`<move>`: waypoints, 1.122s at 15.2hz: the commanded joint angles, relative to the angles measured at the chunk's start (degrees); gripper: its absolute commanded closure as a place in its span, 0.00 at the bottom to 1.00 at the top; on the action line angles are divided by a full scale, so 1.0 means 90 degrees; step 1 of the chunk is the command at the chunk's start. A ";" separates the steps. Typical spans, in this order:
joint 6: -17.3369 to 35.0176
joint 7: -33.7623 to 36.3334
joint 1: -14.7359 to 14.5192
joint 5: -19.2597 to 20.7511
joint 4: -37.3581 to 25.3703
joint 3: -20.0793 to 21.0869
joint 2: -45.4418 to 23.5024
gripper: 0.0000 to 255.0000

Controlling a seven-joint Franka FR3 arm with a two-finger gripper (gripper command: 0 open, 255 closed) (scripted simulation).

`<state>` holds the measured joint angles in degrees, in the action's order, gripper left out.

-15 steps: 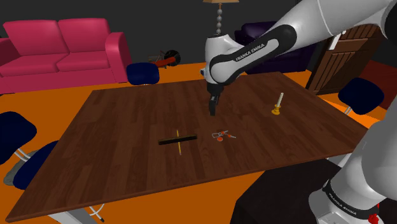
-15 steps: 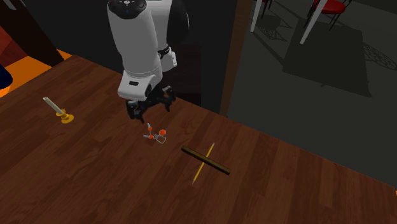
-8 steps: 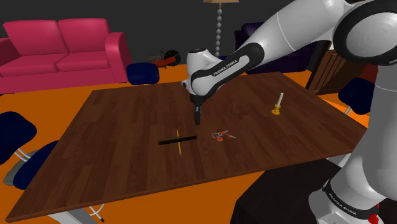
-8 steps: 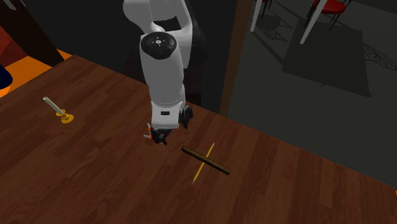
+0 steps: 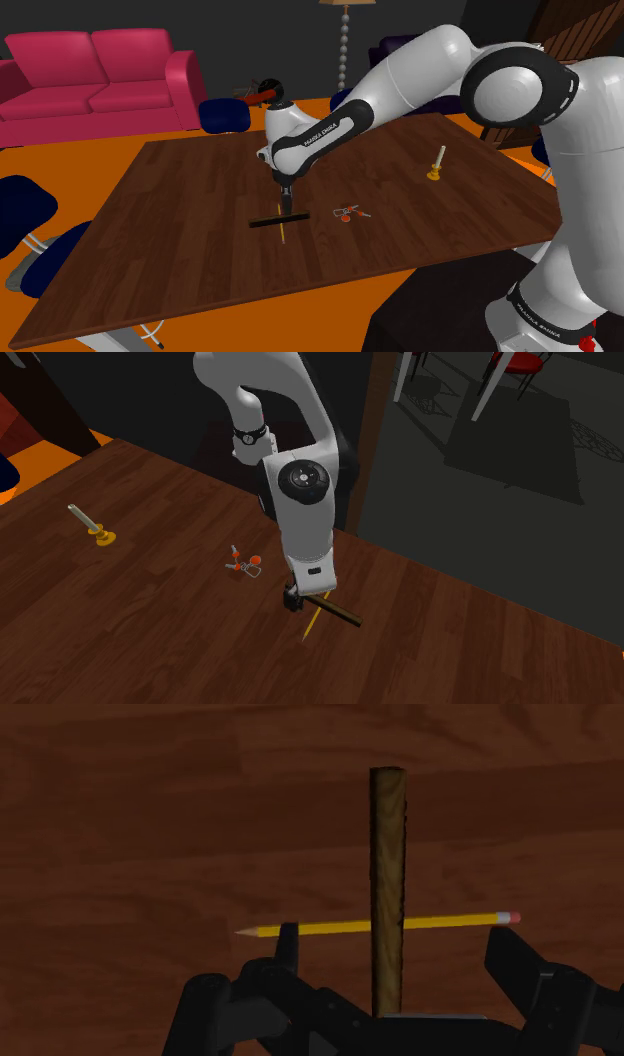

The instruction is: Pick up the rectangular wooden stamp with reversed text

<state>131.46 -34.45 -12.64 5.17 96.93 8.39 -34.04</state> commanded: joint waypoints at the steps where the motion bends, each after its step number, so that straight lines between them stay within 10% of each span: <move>1: 0.0020 -0.0187 -0.0085 0.0054 -0.0344 0.0086 -0.0379 0.00; 12: 0.0412 -0.0245 -0.0176 0.0145 -0.0575 0.0069 -0.1008 0.00; 13: 0.0412 -0.0246 -0.0174 0.0145 -0.0572 0.0069 -0.1006 1.00; 17: 0.0414 -0.0246 -0.0175 0.0145 -0.0575 0.0068 -0.1010 1.00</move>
<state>135.13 -36.66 -14.21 6.47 91.76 9.02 -43.00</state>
